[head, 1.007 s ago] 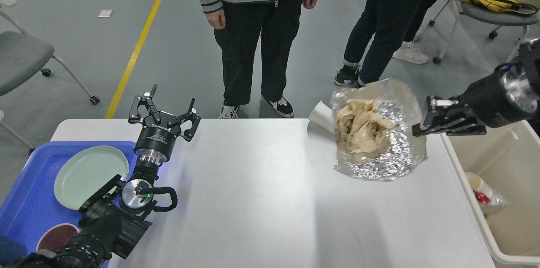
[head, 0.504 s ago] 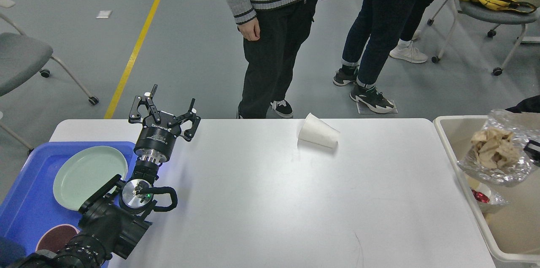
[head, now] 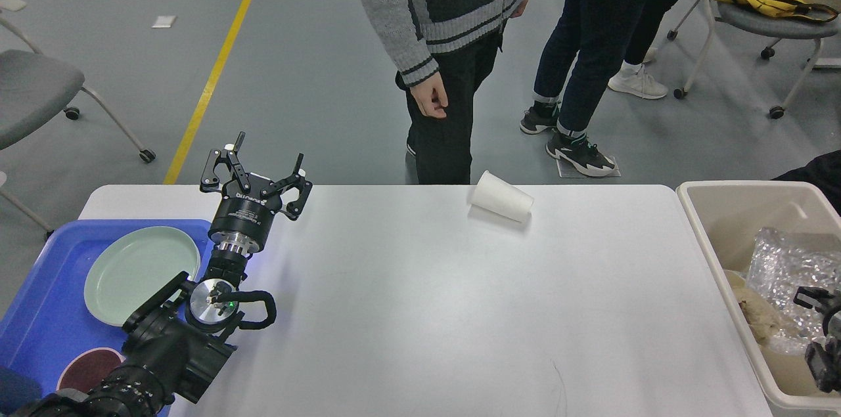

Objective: Tidy desktop
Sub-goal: 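Move the right gripper to the white paper cup and grasp it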

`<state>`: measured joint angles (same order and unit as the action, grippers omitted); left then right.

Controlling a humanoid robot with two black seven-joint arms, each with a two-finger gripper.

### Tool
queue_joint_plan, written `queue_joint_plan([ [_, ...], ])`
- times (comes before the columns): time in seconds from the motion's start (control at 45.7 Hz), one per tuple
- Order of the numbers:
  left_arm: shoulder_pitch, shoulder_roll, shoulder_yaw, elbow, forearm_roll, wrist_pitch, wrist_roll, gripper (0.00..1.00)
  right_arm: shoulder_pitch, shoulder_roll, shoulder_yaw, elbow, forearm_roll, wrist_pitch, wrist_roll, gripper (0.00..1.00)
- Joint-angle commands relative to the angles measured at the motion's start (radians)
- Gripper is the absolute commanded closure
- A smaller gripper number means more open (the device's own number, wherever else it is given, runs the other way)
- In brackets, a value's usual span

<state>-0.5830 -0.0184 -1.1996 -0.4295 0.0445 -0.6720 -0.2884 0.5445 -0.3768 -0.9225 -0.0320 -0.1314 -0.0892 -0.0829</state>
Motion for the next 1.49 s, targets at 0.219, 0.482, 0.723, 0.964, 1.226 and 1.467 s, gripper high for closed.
queue_joint_plan([
  [0.219,0.0,0.0,0.0,0.0,0.0,0.0,0.0,0.04,0.064,0.004,-0.009,-0.003,0.001,0.009,0.0,0.0],
  [0.482,0.0,0.0,0.0,0.0,0.0,0.002,0.0,0.04,0.27,-0.011,-0.021,0.063,-0.002,0.137,0.043,0.0],
  [0.723,0.0,0.0,0.0,0.0,0.0,0.0,0.0,0.04,0.806,-0.315,-0.027,0.758,-0.054,0.433,0.221,0.0],
  [0.964,-0.001,0.0,0.0,0.0,0.0,0.0,0.0,0.04,1.477,-0.528,-0.03,1.676,-0.286,0.572,0.154,0.0],
  [1.226,-0.001,0.0,0.0,0.0,0.0,0.0,0.0,0.04,1.733,-0.343,-0.047,1.777,-0.284,0.729,0.097,0.0],
  [1.467,0.0,0.0,0.0,0.0,0.0,0.0,0.0,0.04,1.508,-0.301,-0.082,1.649,-0.278,0.551,0.097,0.0],
])
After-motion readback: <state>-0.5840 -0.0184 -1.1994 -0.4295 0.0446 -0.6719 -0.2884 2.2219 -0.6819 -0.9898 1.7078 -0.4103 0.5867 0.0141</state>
